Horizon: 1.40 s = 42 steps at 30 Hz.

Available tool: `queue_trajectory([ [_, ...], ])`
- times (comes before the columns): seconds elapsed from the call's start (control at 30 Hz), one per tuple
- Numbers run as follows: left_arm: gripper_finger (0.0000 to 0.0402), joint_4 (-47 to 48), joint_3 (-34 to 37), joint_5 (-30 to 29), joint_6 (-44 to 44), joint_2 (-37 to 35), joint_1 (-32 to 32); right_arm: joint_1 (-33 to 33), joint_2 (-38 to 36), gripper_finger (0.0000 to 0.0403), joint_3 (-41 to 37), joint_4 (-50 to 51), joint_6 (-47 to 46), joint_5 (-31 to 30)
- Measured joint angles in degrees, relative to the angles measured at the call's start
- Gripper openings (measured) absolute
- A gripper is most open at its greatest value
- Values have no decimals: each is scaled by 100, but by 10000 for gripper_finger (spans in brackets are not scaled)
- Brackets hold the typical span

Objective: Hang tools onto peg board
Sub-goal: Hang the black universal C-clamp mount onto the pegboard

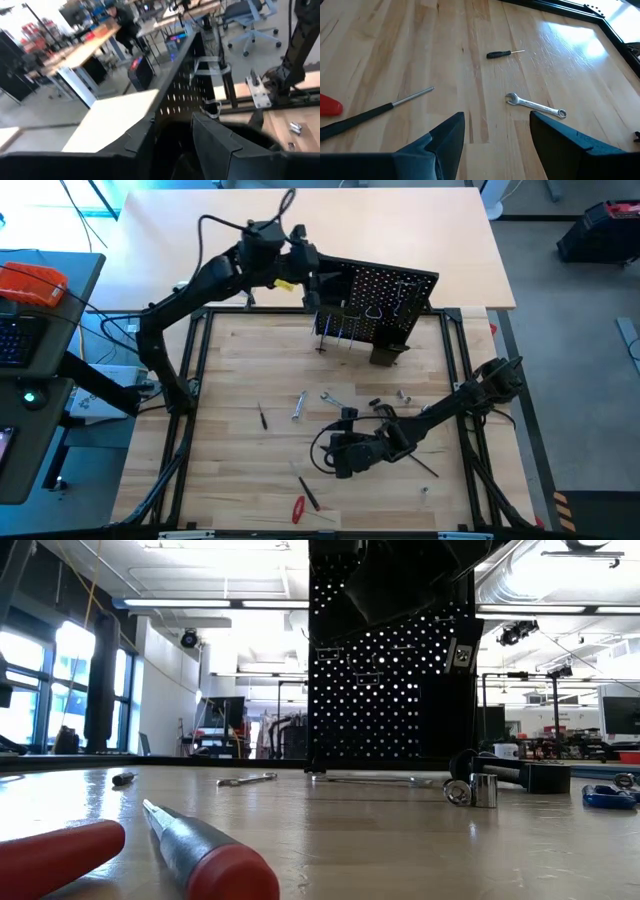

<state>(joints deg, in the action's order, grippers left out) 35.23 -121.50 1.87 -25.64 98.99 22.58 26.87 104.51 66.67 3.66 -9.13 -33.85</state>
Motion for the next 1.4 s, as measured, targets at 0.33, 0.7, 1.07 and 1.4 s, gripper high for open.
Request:
queue_trajectory([
  [0.33, 123, 1236, -552, -983, -609, -983, -957, 24, 0, 220, 0, 18, -94, -15],
  [0.7, 122, 4000, -490, -1880, 629, -1692, -2179, -8, -2, 220, 0, 1263, -990, -29],
  [1.07, 122, 4577, 1073, -2192, 1608, -1929, -3237, 18, -481, 220, 0, 4024, -3443, -323],
  [1.4, 122, 3138, 3253, -2269, 1959, -2579, -3941, 448, -1183, 220, 0, 6187, -5707, 38],
])
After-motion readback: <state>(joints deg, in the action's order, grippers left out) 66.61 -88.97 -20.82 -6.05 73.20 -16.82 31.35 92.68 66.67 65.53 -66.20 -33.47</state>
